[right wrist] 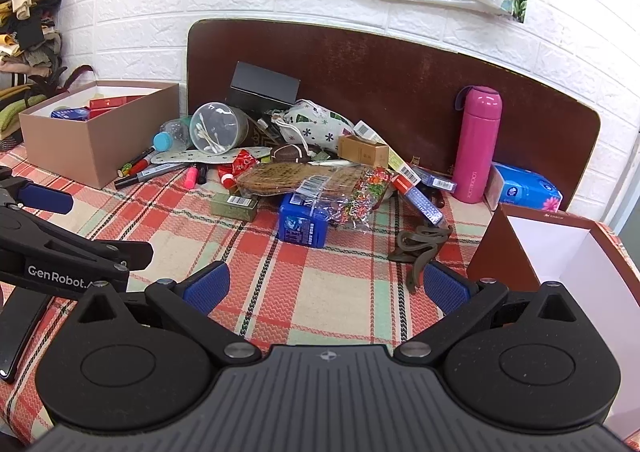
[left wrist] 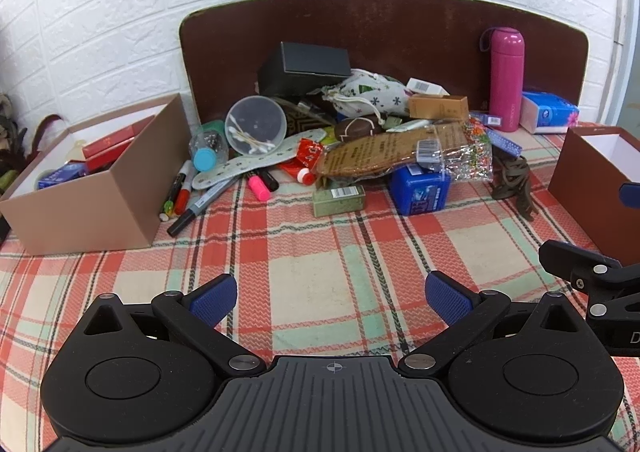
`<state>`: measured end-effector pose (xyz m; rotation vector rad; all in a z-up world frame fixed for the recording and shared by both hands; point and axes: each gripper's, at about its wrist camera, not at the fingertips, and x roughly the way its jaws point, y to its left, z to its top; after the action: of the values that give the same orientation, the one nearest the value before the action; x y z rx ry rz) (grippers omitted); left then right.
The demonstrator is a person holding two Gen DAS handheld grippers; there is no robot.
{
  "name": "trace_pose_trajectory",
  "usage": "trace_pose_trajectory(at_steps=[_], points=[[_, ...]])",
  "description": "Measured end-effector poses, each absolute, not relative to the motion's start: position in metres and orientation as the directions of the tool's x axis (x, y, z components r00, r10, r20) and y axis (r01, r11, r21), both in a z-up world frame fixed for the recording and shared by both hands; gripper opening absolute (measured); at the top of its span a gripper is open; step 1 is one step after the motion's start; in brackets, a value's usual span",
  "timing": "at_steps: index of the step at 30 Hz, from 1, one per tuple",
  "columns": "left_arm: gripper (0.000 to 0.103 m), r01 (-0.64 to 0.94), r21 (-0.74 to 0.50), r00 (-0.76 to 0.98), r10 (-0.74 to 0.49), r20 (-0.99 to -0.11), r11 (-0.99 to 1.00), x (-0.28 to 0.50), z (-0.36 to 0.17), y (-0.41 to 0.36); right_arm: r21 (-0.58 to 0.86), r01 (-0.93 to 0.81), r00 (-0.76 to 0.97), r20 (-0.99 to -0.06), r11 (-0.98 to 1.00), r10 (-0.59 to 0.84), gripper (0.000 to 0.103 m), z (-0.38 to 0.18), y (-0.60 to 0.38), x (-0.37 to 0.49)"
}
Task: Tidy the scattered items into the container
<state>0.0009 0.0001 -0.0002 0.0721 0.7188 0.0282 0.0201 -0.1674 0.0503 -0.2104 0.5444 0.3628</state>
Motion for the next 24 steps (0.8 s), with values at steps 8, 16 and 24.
trace_pose_trajectory(at_steps=[8, 16, 24], points=[[0.103, -0.005, 0.074, 0.753, 0.052, -0.656, 0.997, 0.000, -0.002, 0.000, -0.096, -0.393, 0.792, -0.541, 0.915, 0.283, 0.102, 0.048, -0.169, 0.019], [0.103, -0.004, 0.072, 0.748, 0.051, -0.662, 0.997, -0.001, -0.002, 0.001, -0.087, -0.394, 0.785, -0.549, 0.915, 0.286, 0.102, 0.051, -0.163, 0.017], [0.103, -0.010, 0.068, 0.747, 0.052, -0.663, 0.998, 0.000, -0.002, 0.003, -0.090, -0.388, 0.787, -0.551, 0.917, 0.279, 0.102, 0.053, -0.159, 0.019]])
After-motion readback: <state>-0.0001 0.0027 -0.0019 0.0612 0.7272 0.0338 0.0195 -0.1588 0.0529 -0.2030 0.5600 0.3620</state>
